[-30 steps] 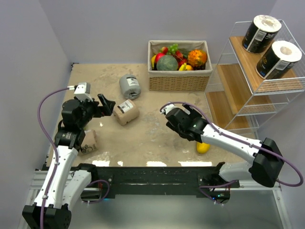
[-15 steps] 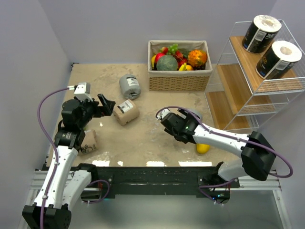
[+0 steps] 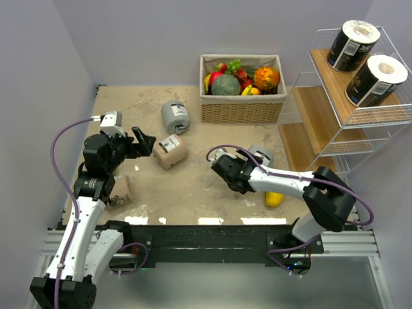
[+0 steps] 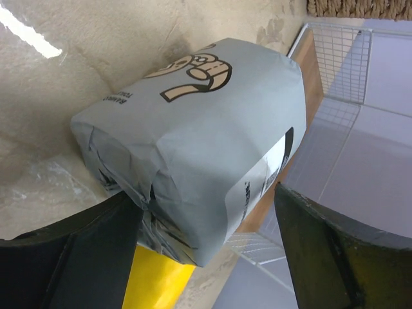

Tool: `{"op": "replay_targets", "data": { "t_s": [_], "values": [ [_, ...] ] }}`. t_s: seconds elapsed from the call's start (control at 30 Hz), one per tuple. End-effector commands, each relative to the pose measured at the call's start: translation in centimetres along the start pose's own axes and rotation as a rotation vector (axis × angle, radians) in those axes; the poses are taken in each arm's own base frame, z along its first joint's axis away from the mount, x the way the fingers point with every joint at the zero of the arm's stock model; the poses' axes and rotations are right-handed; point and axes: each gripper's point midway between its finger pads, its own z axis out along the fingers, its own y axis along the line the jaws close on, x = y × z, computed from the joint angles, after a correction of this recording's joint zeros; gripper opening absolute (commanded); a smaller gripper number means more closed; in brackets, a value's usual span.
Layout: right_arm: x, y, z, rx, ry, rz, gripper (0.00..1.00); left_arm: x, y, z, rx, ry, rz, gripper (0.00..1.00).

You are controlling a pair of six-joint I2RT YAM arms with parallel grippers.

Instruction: Place and organize the paper towels onto the shelf

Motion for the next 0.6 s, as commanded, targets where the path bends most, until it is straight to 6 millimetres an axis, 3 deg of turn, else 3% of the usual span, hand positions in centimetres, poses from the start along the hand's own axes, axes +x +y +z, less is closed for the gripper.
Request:
{"op": "replay_targets", "data": {
  "t_s": [0.0, 0.23, 0.57],
  "values": [
    [-2.0, -1.6, 0.2, 0.103, -0.046, 0.061, 0.76, -0.8, -0.6, -0.1, 0.025, -0.032, 0.025, 1.00],
    [-2.0, -1.7, 0.7, 0.145, -0.033, 0.056, 0.57, -0.8, -0.6, 0.0, 0.026, -0.029, 0.024, 1.00],
    [-4.6, -3.5, -1.5, 0.066, -0.136, 0.249, 0.44, -0.8, -0.5, -0.1, 0.023, -0.031, 0.024, 1.00]
  ]
}}
